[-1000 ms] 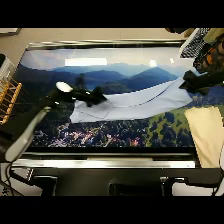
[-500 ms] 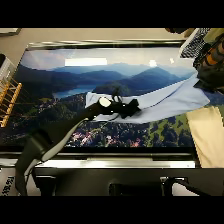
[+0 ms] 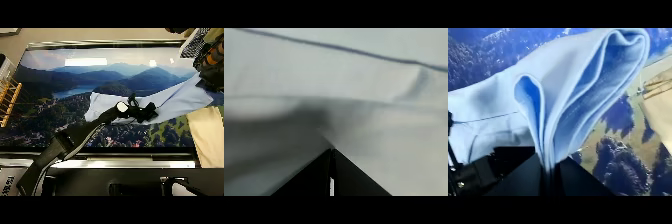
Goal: Fold the clothes and pants, and hang the long-sleeved shirts on hangers.
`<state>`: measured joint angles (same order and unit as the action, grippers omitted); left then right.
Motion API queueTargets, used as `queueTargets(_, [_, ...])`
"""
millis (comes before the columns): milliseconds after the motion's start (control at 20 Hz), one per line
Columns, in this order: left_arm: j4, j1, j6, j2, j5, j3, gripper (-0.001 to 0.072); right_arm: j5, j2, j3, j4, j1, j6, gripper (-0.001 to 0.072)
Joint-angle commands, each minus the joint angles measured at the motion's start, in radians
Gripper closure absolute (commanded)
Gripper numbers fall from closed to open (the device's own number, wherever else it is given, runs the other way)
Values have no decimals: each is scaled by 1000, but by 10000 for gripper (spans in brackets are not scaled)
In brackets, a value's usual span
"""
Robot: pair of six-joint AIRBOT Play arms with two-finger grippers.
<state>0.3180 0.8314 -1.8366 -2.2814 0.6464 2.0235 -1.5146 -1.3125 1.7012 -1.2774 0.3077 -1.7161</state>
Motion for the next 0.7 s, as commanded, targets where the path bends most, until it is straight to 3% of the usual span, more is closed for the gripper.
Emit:
queueTargets(0, [2,-6,-5,-6,74,24,698,21,2,1,39,-1,-13,672])
queueTargets(150, [145,-95,3,68,186,24,701,24,2,1,69,-1,-12,672])
queueTargets(350, [402,-305,3,256,456,24,701,35,1,1,317,-6,-13,672])
queueTargets(650, [781,-613,3,592,840,24,697,115,-57,0,220,-278,-101,672])
